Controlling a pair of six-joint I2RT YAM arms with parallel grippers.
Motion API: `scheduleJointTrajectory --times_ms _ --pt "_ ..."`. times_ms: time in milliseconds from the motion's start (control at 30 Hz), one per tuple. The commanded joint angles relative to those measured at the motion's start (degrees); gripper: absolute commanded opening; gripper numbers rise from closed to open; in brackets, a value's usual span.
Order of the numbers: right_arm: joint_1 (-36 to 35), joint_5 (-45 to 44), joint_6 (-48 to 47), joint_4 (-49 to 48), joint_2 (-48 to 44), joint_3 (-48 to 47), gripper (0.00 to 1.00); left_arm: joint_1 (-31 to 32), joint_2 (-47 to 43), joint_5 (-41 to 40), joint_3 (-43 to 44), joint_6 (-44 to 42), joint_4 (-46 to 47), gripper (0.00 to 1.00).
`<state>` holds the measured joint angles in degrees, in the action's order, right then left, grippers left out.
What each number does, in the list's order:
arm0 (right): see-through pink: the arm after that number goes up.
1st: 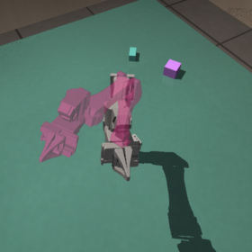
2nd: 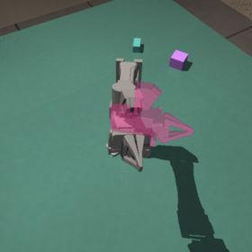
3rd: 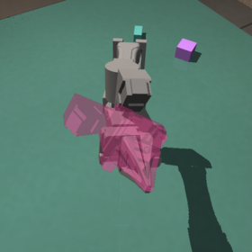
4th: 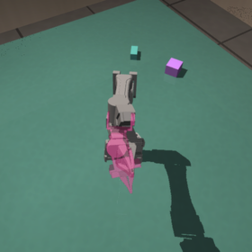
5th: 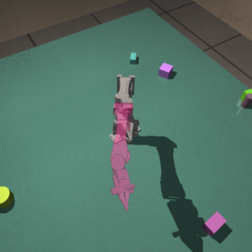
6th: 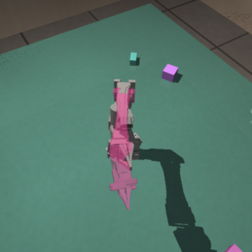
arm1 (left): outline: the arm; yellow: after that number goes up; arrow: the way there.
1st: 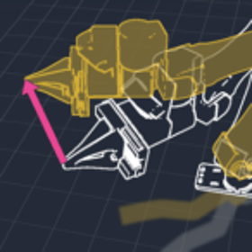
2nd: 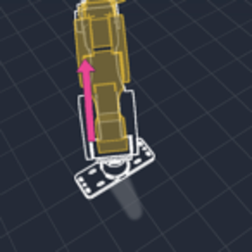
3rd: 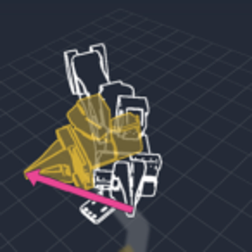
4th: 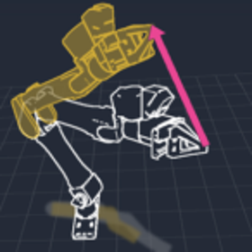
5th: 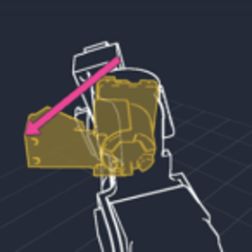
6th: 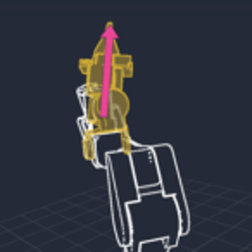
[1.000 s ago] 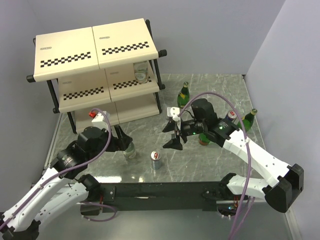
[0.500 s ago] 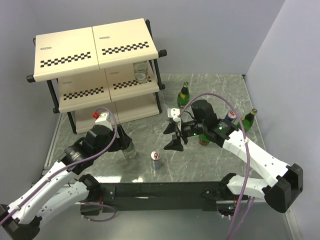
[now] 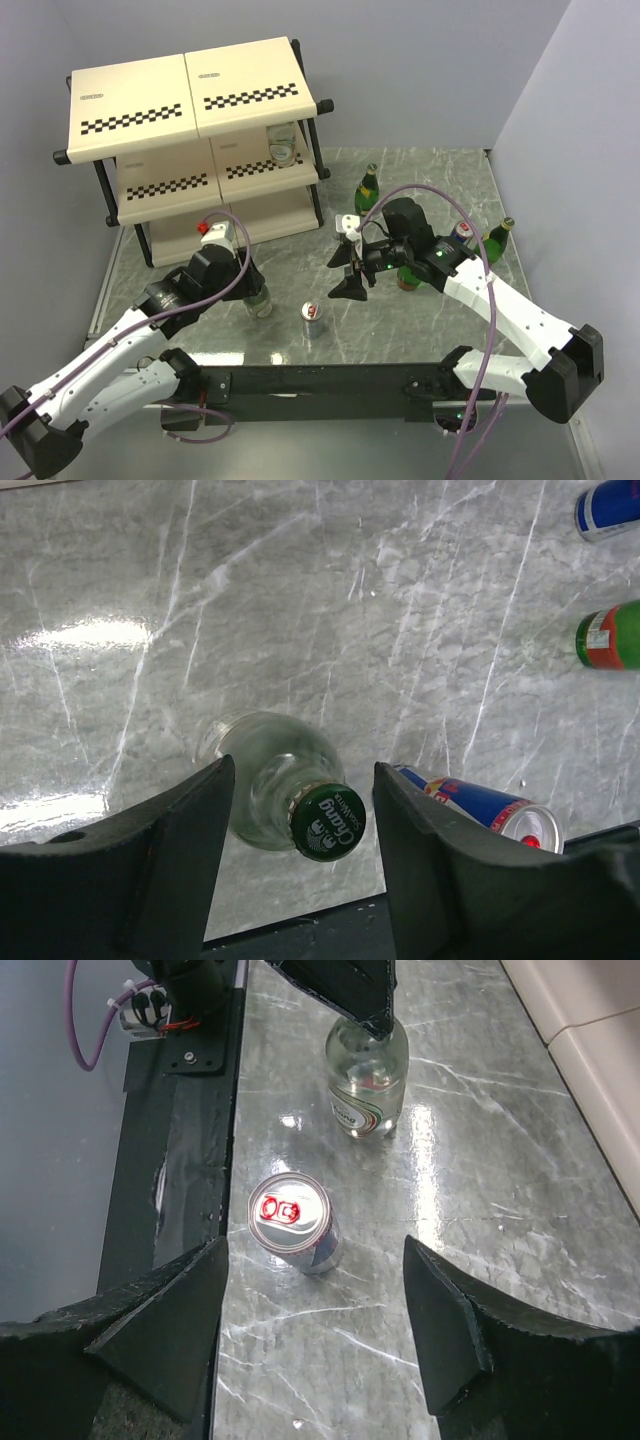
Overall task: Place and organize the beverage onto the shelf
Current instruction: Pick up the drink from the center of the board.
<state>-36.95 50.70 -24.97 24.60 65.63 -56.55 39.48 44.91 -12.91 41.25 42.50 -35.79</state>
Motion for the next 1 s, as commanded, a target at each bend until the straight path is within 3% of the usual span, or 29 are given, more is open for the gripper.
scheduleJointTrajectory --times_ms 0,200,400,700,867,967 --pt "0.6 1.4 -0.2 -0.6 0.3 0.5 0.77 0.8 0.4 -1.9 1.4 -0.8 1.6 0.63" --pt "0.9 2.1 0.0 -0.3 0.8 0.2 0.76 1.7 0.5 -1.5 1.9 -0.9 0.3 0.63" --pt "1.0 2.7 -0.3 0.1 1.2 0.2 0.76 2.4 -4.6 -2.8 0.8 0.7 -1.7 0.99" --pt "0.3 4.1 2.0 -3.3 2.8 1.5 0.76 2.5 -10.7 -3.1 0.4 6.4 -5.2 0.99" --pt "-8.9 -4.2 -2.0 -2.8 11.4 -4.1 0.77 2.5 -15.9 -5.7 5.7 5.0 -7.2 0.99" --pt "-12.1 -3.4 0.3 -5.2 17.1 -9.5 0.78 2.5 -19.8 -7.0 7.4 4.3 -7.8 0.99"
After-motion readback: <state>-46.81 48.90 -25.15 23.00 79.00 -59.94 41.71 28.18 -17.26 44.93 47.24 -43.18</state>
